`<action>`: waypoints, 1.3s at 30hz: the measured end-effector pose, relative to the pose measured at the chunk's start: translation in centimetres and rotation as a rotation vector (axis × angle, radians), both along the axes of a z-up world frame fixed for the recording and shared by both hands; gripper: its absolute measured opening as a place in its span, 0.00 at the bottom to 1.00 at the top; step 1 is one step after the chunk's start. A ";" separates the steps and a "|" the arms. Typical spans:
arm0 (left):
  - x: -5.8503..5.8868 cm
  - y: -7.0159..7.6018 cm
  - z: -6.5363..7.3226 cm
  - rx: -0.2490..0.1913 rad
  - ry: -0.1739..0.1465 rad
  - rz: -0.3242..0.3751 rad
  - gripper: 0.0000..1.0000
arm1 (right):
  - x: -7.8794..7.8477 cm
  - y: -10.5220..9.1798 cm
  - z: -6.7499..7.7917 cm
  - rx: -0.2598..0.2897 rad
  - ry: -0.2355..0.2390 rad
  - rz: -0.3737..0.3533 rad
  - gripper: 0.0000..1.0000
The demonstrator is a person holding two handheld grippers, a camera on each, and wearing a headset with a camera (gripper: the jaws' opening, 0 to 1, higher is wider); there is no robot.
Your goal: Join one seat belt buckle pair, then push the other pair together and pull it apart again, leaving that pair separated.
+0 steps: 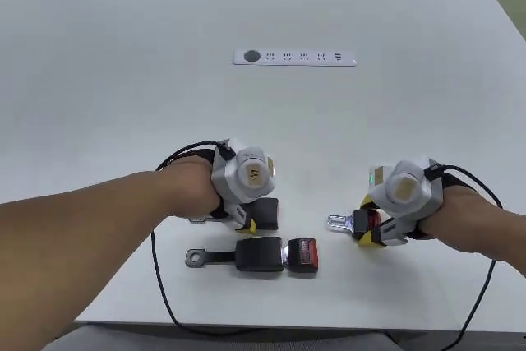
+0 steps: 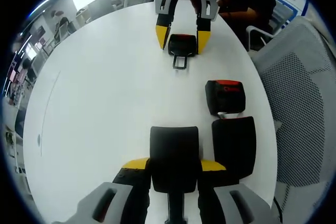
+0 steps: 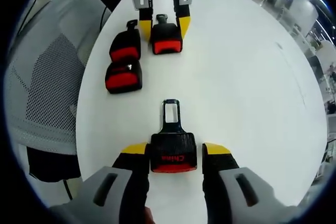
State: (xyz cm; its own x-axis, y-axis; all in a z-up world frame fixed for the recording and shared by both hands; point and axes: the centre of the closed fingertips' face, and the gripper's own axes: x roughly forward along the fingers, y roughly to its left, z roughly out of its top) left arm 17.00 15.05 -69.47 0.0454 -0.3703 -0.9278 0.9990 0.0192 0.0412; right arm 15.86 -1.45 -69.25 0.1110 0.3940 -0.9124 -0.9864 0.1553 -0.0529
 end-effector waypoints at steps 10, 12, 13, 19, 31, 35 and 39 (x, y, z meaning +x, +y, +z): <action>0.5 1.6 4.1 -0.144 -0.063 0.145 0.50 | -0.1 -0.1 1.7 0.103 -0.031 -0.153 0.49; 0.7 2.4 4.7 -0.197 -0.061 0.221 0.54 | -0.1 0.2 2.4 0.152 -0.038 -0.211 0.52; 0.3 2.5 5.2 -0.213 -0.061 0.239 0.58 | -0.4 0.4 2.8 0.177 -0.034 -0.233 0.53; -1.7 6.0 6.0 -0.281 -0.069 0.361 0.69 | -1.5 0.9 4.4 0.225 -0.047 -0.274 0.62; -7.2 11.2 5.5 -0.323 -0.032 0.556 0.82 | -3.2 1.1 6.4 0.329 -0.062 -0.374 0.84; -7.4 12.7 5.1 -0.324 -0.027 0.614 0.93 | -4.1 0.1 5.8 0.335 -0.046 -0.422 0.91; -7.8 13.2 5.2 -0.329 -0.033 0.648 0.98 | -4.8 -0.6 5.6 0.338 -0.041 -0.447 0.93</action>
